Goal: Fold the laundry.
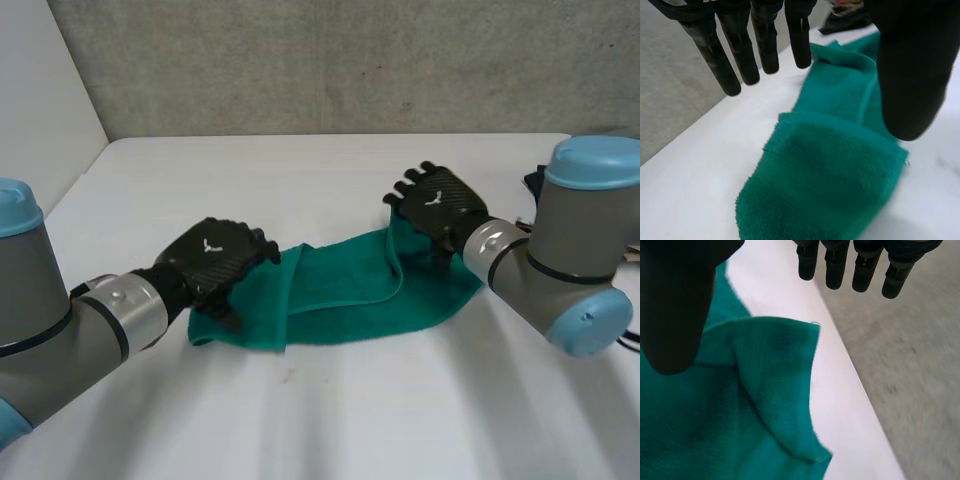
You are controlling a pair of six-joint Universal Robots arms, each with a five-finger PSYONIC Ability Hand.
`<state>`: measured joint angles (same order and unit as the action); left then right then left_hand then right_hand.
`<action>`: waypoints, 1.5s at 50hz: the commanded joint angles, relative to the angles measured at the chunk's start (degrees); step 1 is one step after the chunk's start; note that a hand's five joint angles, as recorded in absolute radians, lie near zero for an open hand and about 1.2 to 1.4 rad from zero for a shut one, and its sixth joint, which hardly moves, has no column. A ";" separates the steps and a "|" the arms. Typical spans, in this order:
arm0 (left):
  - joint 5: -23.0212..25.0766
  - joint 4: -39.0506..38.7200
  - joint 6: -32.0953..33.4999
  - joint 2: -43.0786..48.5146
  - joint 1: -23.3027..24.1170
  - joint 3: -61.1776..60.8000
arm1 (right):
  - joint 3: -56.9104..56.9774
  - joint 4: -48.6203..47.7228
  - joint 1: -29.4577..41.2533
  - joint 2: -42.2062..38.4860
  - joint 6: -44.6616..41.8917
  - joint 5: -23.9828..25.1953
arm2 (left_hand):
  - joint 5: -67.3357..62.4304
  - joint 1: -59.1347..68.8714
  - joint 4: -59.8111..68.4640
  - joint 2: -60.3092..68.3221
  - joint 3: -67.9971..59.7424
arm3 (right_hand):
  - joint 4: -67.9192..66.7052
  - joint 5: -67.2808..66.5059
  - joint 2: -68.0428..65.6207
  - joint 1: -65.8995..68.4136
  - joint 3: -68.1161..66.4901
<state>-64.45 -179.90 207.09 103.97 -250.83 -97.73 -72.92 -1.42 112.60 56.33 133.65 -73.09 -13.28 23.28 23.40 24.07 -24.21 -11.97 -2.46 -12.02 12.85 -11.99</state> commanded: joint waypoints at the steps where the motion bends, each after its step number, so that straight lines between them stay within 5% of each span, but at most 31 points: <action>1: 3.80 -1.32 12.28 3.60 -3.26 -0.01 | 10.95 4.41 0.17 -10.26 -17.97 5.24 | 8.69 -8.69 -8.81 -9.48 9.62 | 1.97 2.46 2.02 -2.85 1.99; 13: 3.89 -4.84 20.46 15.64 -3.18 6.93 | 16.32 -2.18 1.66 -18.36 -22.46 5.24 | 7.02 -7.03 -7.14 -7.82 7.95 | -7.42 -6.94 -7.38 6.54 -7.41; 16: 3.71 -5.20 21.16 18.19 -2.82 8.34 | 16.50 -4.29 1.84 -19.59 -22.38 4.98 | -6.56 6.56 6.45 5.77 -5.64 | -32.26 -31.77 -32.21 31.38 -32.24; 19: 3.28 -5.72 20.64 19.60 -2.56 10.10 | 16.76 -6.49 1.49 -20.29 -22.12 4.98 | -41.35 41.34 41.23 40.55 -40.42 | -67.95 -67.46 -67.90 67.07 -67.93; 21: 2.66 -6.60 19.42 20.48 -2.47 11.59 | 17.20 -8.06 1.05 -20.29 -21.50 4.72 | -56.64 56.63 56.52 55.84 -55.71 | -68.03 -67.54 -67.98 67.15 -68.01; 31: -11.04 -10.38 6.59 13.29 -3.70 15.20 | 16.15 -4.92 -3.17 -9.76 -10.44 -0.46 | -56.72 56.72 56.60 55.93 -55.79 | -68.03 -67.54 -67.98 67.15 -68.01; 39: -23.00 -8.81 -9.59 2.47 -9.23 13.80 | 11.23 11.16 -9.05 2.20 -4.89 -4.87 | -56.72 56.72 56.60 55.93 -55.79 | -68.03 -67.54 -67.98 67.15 -68.01; 45: -21.34 4.37 -13.11 1.85 -10.38 11.16 | 4.03 24.52 -11.17 6.60 -6.03 -3.55 | -56.72 56.72 56.60 55.93 -55.79 | -68.03 -67.54 -67.98 67.15 -68.01; 51: -17.30 8.87 -13.73 6.76 -8.63 9.57 | 0.59 26.30 -9.94 5.37 -8.05 -2.32 | -56.72 56.72 56.60 55.93 -55.79 | -68.03 -67.54 -67.98 67.15 -68.01; 59: -23.08 0.79 -16.27 14.94 -6.52 20.37 | 10.06 14.88 -6.34 -2.09 -4.80 -7.23 | -56.72 56.72 56.60 55.93 -55.79 | -68.03 -67.54 -67.98 67.15 -68.01; 67: -26.17 -13.86 -23.90 14.96 -6.34 39.70 | 32.47 -13.54 -3.26 -7.55 1.25 -14.18 | -56.72 56.72 56.60 55.93 -55.79 | -68.03 -67.54 -67.98 67.15 -68.01; 71: -26.61 -25.30 -31.47 10.82 -7.21 39.63 | 32.06 -30.42 -3.78 -5.36 5.56 -11.82 | -56.72 56.72 56.60 55.93 -55.79 | -68.03 -67.54 -67.98 67.15 -68.01; 75: -26.79 -31.39 -35.52 8.27 -8.18 36.04 | 26.88 -35.32 -4.31 -2.98 8.38 -8.47 | -56.72 56.72 56.60 55.93 -55.79 | -68.03 -67.54 -67.98 67.15 -68.01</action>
<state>-91.08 -199.75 179.44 117.10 -257.57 -58.36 -41.33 -21.77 109.18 49.77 136.75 -86.04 -56.46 65.73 68.72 68.61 -68.21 -68.75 -57.23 -67.22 64.81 -68.27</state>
